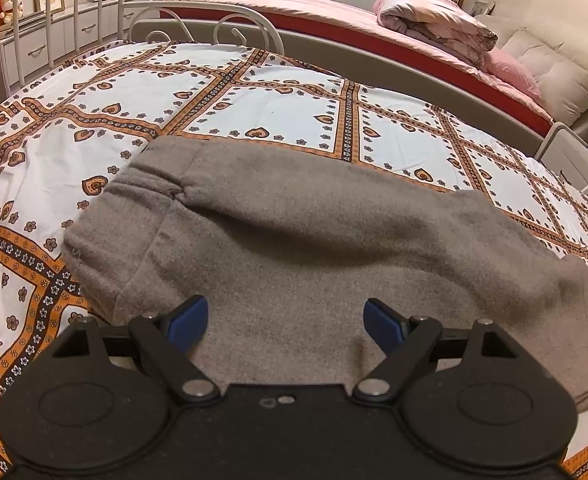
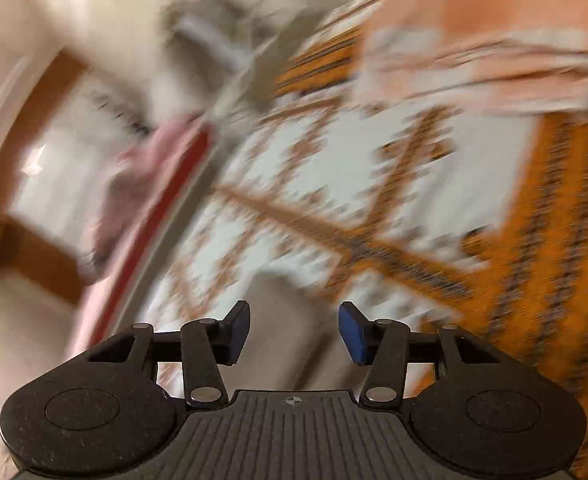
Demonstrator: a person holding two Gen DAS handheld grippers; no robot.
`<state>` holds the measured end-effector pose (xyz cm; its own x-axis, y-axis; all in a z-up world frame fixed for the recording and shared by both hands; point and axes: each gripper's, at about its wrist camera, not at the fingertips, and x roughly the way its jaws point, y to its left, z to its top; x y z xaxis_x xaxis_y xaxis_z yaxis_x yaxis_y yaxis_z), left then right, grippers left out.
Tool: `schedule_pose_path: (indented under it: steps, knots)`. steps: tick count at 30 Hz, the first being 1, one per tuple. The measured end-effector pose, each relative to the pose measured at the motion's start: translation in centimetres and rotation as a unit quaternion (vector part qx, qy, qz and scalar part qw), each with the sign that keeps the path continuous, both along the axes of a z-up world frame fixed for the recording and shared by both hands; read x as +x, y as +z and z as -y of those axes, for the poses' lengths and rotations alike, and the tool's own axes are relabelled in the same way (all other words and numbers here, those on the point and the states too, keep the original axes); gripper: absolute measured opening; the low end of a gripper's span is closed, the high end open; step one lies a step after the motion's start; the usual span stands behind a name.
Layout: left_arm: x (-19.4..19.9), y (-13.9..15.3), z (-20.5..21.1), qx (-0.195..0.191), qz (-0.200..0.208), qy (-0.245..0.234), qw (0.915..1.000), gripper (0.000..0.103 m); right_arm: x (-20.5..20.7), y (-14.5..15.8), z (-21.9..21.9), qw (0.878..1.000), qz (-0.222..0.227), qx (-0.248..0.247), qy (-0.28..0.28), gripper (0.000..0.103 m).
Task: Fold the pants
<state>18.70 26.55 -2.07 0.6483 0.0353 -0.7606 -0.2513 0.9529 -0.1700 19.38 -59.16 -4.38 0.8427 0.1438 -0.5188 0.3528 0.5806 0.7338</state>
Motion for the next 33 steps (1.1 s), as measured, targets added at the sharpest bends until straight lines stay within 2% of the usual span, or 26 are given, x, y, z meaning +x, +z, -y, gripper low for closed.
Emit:
schedule_pose_path:
  steps: [2, 3, 6, 12, 19, 20, 21, 23, 28, 33]
  knots:
    - [0.1, 0.0, 0.1, 0.003, -0.002, 0.001, 1.0000, 0.078, 1.0, -0.8, -1.2, 0.999, -0.024, 0.011, 0.036, 0.046]
    - [0.2, 0.0, 0.2, 0.005, -0.003, 0.001, 1.0000, 0.078, 1.3, -1.4, -1.4, 0.998, -0.030, 0.027, 0.045, 0.038]
    - [0.1, 0.0, 0.2, 0.005, -0.002, 0.002, 1.0000, 0.078, 2.5, -2.2, -1.8, 0.996, -0.050, 0.034, 0.060, 0.035]
    - [0.1, 0.0, 0.3, 0.006, -0.002, 0.001, 1.0000, 0.078, 4.8, -3.9, -2.2, 0.993, -0.082, 0.045, 0.072, 0.034]
    - [0.1, 0.0, 0.3, 0.005, -0.002, -0.002, 1.0000, 0.078, 5.8, -4.1, -2.7, 0.994, -0.082, 0.043, 0.063, 0.032]
    - [0.0, 0.0, 0.3, 0.007, -0.002, -0.003, 1.0000, 0.078, 5.9, -3.9, -2.8, 0.994, -0.081, 0.035, 0.064, 0.011]
    - [0.0, 0.0, 0.4, 0.007, -0.002, -0.004, 1.0000, 0.078, 6.0, -3.5, -3.1, 0.994, -0.081, 0.022, 0.070, 0.005]
    - [0.0, 0.0, 0.4, 0.008, -0.002, -0.004, 1.0000, 0.078, 5.7, -2.6, -3.6, 0.995, -0.069, 0.003, 0.075, 0.005]
    - [0.0, -0.1, 0.5, 0.011, -0.004, -0.006, 0.9999, 0.078, 4.2, 1.3, -4.5, 0.996, 0.013, -0.021, 0.089, 0.005]
    - [0.1, -0.1, 0.6, 0.013, -0.005, -0.006, 0.9999, 0.079, 2.5, 3.1, -4.3, 0.994, 0.045, -0.027, 0.093, 0.005]
